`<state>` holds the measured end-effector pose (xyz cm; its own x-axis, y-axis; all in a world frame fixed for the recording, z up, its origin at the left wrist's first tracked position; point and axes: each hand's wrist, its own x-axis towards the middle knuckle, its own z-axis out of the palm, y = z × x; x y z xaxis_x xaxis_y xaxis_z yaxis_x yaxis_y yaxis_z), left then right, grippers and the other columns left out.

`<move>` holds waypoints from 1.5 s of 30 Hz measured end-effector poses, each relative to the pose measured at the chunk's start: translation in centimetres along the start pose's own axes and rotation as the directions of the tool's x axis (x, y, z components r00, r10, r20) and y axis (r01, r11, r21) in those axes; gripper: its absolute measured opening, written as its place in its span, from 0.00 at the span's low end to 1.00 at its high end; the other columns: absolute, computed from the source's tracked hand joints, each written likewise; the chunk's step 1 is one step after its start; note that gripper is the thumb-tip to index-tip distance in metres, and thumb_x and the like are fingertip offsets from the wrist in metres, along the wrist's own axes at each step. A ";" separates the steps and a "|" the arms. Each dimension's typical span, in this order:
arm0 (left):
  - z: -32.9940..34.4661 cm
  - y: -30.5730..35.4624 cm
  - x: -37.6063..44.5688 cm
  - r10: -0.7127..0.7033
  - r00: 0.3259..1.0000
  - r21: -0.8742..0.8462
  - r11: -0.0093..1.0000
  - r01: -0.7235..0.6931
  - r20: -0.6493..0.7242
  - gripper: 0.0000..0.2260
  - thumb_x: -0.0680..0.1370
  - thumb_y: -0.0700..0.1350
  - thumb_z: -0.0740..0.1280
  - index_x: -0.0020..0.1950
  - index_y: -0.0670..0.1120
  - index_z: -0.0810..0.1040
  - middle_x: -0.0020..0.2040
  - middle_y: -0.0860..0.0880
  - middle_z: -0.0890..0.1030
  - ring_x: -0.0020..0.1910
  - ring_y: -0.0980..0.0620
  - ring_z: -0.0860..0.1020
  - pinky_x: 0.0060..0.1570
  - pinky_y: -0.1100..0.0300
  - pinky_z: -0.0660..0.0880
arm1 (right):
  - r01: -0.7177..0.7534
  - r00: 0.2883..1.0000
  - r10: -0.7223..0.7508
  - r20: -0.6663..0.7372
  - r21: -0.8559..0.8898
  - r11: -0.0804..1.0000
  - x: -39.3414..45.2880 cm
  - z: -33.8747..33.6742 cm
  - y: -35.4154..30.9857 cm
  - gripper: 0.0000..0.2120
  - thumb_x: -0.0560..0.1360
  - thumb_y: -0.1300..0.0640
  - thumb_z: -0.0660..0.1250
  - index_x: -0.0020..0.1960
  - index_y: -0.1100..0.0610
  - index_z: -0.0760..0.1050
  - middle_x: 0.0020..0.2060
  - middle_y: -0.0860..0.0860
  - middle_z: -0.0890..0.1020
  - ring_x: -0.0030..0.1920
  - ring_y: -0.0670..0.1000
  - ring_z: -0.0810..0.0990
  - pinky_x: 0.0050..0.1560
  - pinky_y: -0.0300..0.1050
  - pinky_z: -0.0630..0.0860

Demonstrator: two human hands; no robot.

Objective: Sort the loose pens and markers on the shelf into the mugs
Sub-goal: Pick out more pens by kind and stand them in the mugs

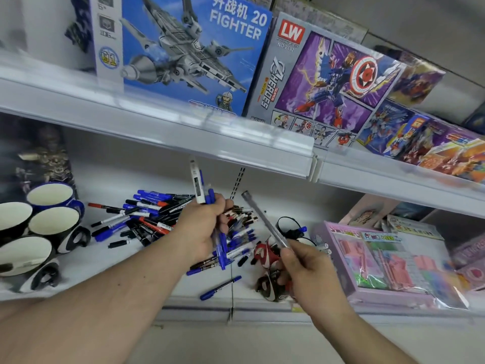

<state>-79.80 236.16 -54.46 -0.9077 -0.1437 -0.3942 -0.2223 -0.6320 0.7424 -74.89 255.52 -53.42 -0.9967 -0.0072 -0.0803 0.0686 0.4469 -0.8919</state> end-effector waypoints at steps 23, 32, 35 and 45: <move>2.8 -5.3 -0.6 -0.123 0.985 0.491 0.870 0.050 0.118 0.09 0.81 0.44 0.66 0.42 0.42 0.76 0.30 0.49 0.77 0.20 0.58 0.69 0.20 0.64 0.67 | 0.010 0.870 -0.228 -0.437 -0.447 0.895 5.1 -12.8 5.6 0.14 0.80 0.57 0.63 0.63 0.55 0.79 0.51 0.55 0.84 0.53 0.56 0.82 0.57 0.48 0.76; 4.2 -6.6 -0.3 -0.203 0.966 0.520 0.849 0.091 0.163 0.11 0.81 0.49 0.65 0.42 0.45 0.74 0.28 0.50 0.74 0.24 0.54 0.70 0.28 0.61 0.70 | -0.106 0.906 -0.211 -0.366 -0.680 0.725 9.4 -12.0 13.3 0.16 0.80 0.62 0.61 0.66 0.58 0.78 0.64 0.59 0.77 0.59 0.62 0.77 0.57 0.48 0.73; 4.0 -6.7 0.1 -0.214 0.966 0.496 0.861 0.115 0.147 0.07 0.82 0.47 0.64 0.47 0.45 0.74 0.30 0.50 0.73 0.26 0.54 0.70 0.26 0.62 0.70 | -0.101 0.919 -0.210 -0.333 -0.715 0.692 10.6 -11.0 14.9 0.17 0.79 0.61 0.61 0.66 0.56 0.78 0.63 0.59 0.78 0.57 0.63 0.79 0.56 0.53 0.76; 2.8 -6.5 1.7 -0.264 0.955 0.417 0.889 0.187 0.134 0.08 0.81 0.46 0.66 0.50 0.41 0.78 0.30 0.49 0.78 0.29 0.52 0.79 0.33 0.58 0.79 | -0.174 0.957 -0.106 -0.270 -0.827 0.535 13.6 -8.8 19.2 0.07 0.79 0.55 0.62 0.52 0.56 0.76 0.41 0.58 0.83 0.42 0.61 0.81 0.42 0.49 0.77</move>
<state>-80.92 242.14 -58.40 -0.8561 0.1316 -0.4998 -0.5160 -0.2712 0.8125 -87.51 271.92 -67.73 -0.9726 0.1872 0.1380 0.1751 0.9799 -0.0956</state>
